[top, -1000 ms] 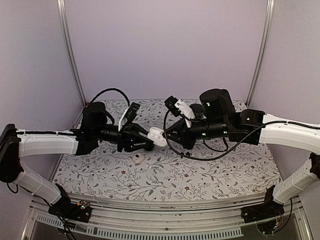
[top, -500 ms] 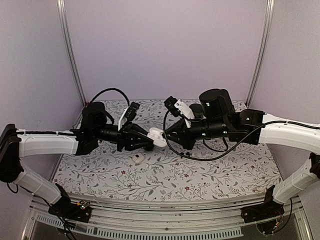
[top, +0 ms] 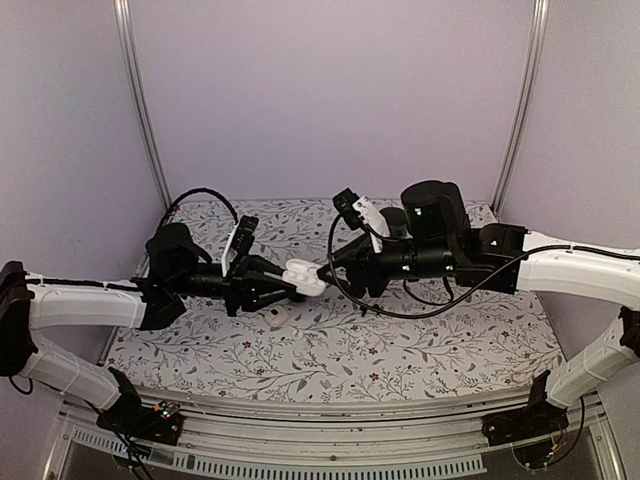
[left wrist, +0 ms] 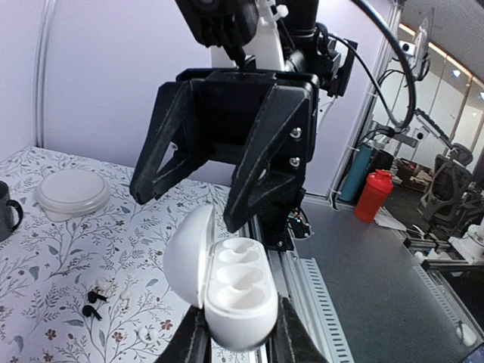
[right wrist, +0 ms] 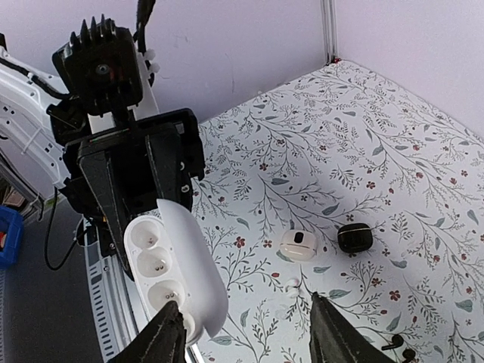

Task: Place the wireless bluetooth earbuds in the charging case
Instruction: Adjust the charging case.

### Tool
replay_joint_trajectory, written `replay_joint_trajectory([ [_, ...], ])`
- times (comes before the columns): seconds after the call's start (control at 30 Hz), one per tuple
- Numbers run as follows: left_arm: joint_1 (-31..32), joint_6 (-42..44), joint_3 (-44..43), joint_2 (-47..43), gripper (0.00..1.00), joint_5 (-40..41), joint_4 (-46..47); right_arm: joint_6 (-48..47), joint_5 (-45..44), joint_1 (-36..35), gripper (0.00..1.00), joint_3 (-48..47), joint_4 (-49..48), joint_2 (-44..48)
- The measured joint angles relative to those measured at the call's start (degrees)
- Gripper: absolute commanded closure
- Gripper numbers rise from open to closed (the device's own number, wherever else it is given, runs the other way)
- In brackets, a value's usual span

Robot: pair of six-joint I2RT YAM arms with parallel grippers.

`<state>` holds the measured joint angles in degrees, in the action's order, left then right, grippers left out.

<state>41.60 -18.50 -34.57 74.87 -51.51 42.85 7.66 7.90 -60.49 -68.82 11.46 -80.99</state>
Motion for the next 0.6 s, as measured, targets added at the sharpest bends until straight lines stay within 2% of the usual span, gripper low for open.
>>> replay_joint_trajectory([
  [0.23,0.44,4.44,6.08,-2.23,1.00,10.78,3.10,8.31,1.27,0.00,0.22,7.06,-5.27,3.04],
  [0.33,1.16,6.51,8.79,-3.65,1.00,16.22,3.61,12.92,0.09,0.13,0.03,10.97,-7.58,5.70],
  [0.37,1.42,7.04,9.75,-4.28,1.00,18.21,3.74,14.27,-0.42,0.26,0.00,12.13,-7.89,6.56],
  [0.6,3.41,11.56,14.08,-8.76,1.00,26.84,5.11,24.13,-8.31,4.48,0.01,22.14,-7.67,12.39],
])
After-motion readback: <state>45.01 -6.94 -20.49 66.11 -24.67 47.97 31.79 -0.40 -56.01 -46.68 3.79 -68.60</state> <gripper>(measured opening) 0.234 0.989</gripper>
